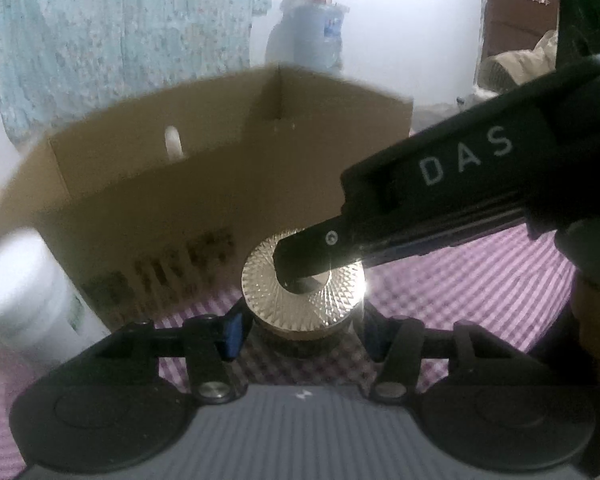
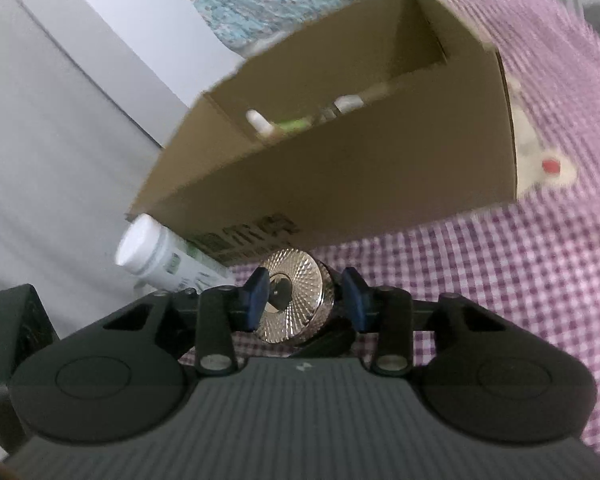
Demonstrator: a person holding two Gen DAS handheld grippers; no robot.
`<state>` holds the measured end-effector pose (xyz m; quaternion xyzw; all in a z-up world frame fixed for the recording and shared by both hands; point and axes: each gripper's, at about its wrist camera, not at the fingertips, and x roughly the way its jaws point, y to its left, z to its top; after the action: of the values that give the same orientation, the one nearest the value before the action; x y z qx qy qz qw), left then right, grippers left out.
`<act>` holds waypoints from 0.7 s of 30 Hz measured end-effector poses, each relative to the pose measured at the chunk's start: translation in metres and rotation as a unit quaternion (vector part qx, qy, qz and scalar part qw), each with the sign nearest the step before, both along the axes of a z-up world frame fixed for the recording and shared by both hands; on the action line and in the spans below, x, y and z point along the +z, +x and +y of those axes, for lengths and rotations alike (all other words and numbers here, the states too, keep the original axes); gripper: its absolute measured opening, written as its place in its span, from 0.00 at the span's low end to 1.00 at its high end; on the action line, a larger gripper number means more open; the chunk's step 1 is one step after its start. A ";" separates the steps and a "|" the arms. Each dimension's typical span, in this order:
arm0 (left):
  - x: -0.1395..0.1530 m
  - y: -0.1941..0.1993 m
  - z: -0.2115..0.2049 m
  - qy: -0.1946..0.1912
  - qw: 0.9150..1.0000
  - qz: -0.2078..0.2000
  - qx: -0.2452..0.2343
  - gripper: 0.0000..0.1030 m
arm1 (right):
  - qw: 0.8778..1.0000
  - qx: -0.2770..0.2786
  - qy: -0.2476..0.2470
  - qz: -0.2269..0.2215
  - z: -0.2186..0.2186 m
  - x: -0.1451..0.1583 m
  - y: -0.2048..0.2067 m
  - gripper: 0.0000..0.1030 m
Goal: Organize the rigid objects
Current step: 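Carry the gold-lidded jar into the box and open the right tool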
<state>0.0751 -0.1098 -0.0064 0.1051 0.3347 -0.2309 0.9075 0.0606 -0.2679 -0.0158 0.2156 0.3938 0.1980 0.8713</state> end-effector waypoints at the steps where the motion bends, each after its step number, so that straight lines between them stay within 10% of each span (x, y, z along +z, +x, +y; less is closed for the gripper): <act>1: 0.009 0.000 0.000 0.000 1.000 -0.009 0.000 0.55 | 1.000 0.003 -0.004 -0.010 0.001 0.008 -0.001 0.38; 10: 0.097 0.064 -0.005 -0.037 0.999 -0.028 0.011 0.55 | 0.994 0.033 -0.032 -0.096 -0.001 0.099 0.051 0.41; 21: 0.111 0.135 -0.005 -0.075 0.996 0.025 0.046 0.55 | 0.997 0.044 -0.013 -0.064 -0.016 0.112 0.129 0.38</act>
<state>0.2102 -0.1149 0.1047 0.0157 0.3434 -0.2161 0.9139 0.1893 -0.2835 0.0960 0.1736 0.3487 0.2440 0.8881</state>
